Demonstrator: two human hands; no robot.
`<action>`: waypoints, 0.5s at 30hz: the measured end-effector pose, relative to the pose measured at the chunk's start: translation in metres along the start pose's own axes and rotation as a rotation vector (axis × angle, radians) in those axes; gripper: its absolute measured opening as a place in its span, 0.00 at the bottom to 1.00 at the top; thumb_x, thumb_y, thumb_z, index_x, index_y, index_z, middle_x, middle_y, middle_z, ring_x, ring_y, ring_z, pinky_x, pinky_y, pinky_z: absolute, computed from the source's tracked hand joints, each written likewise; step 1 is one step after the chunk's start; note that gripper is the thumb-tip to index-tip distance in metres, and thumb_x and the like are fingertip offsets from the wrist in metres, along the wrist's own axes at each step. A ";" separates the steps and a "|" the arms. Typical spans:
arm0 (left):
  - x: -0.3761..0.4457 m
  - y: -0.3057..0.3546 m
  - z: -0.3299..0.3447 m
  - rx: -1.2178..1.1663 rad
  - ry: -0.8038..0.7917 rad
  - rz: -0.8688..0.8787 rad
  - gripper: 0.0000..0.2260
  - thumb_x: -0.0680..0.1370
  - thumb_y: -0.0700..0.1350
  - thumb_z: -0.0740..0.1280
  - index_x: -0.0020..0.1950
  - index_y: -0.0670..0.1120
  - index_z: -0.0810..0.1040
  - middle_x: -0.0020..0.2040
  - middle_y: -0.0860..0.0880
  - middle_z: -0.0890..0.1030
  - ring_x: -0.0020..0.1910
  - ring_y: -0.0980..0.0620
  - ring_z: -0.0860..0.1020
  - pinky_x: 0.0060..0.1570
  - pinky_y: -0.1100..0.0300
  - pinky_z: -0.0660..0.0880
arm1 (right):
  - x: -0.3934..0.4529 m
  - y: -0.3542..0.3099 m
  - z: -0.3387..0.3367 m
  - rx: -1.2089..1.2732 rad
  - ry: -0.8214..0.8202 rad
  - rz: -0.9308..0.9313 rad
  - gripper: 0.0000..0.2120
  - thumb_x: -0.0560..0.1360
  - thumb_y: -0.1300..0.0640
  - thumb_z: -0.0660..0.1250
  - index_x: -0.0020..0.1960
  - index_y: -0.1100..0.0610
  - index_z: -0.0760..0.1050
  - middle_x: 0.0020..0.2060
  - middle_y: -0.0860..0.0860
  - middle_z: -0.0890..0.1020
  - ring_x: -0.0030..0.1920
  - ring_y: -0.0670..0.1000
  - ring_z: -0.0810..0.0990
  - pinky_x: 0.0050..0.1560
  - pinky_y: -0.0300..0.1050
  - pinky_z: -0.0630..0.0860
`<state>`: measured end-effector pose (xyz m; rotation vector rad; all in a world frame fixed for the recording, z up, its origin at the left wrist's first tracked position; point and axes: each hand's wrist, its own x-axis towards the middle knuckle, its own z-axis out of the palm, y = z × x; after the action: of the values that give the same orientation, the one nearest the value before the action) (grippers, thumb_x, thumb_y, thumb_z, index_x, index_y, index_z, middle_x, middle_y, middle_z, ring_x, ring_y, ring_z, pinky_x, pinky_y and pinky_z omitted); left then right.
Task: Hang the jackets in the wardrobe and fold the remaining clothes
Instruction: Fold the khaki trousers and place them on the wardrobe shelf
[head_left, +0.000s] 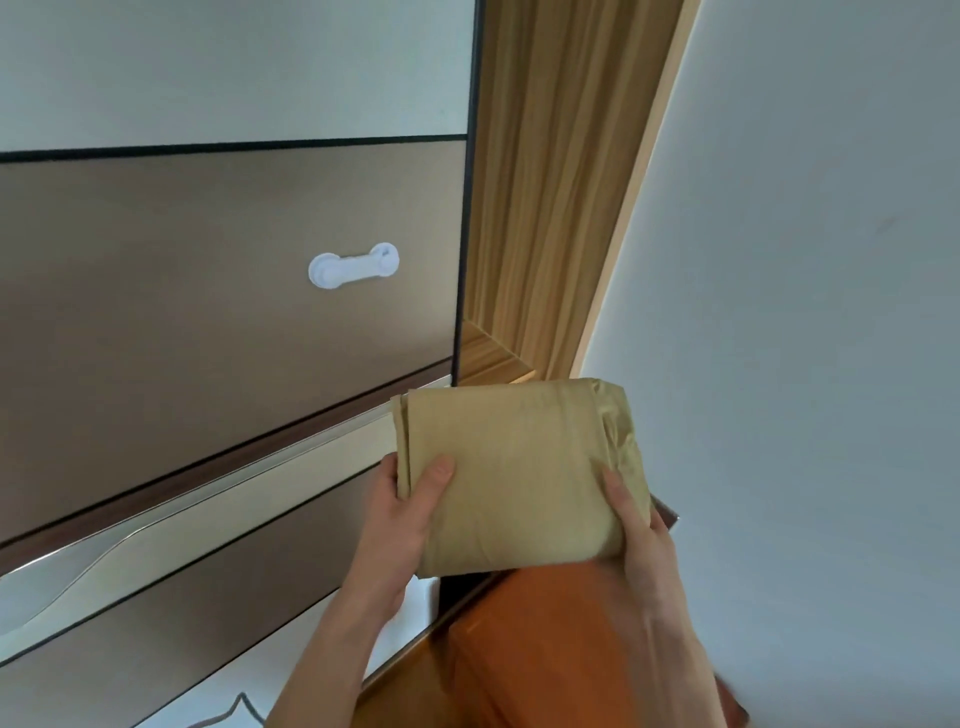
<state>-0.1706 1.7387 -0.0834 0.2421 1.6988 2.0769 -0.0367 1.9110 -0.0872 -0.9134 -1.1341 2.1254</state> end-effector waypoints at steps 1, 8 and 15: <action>0.009 0.001 0.002 0.005 -0.012 -0.003 0.18 0.75 0.54 0.73 0.63 0.51 0.77 0.52 0.55 0.87 0.51 0.54 0.86 0.49 0.53 0.82 | 0.005 0.003 0.003 0.059 -0.003 0.037 0.26 0.73 0.47 0.77 0.68 0.55 0.78 0.58 0.55 0.86 0.61 0.59 0.84 0.68 0.64 0.75; 0.063 -0.010 0.016 0.033 -0.077 -0.067 0.22 0.74 0.58 0.75 0.66 0.53 0.77 0.56 0.54 0.86 0.55 0.52 0.85 0.59 0.44 0.81 | 0.047 0.003 0.010 0.179 -0.060 0.139 0.26 0.77 0.46 0.72 0.70 0.57 0.76 0.64 0.58 0.83 0.66 0.60 0.81 0.74 0.63 0.70; 0.110 -0.017 0.030 0.115 -0.145 -0.143 0.27 0.72 0.60 0.78 0.68 0.54 0.76 0.58 0.52 0.86 0.57 0.49 0.85 0.60 0.41 0.80 | 0.107 -0.040 -0.028 -0.247 -0.262 0.157 0.29 0.67 0.55 0.78 0.66 0.60 0.77 0.56 0.60 0.86 0.54 0.62 0.86 0.49 0.57 0.82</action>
<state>-0.2522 1.8163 -0.1082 0.2905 1.6980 1.8176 -0.0741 2.0220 -0.0974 -0.8730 -1.5283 2.3186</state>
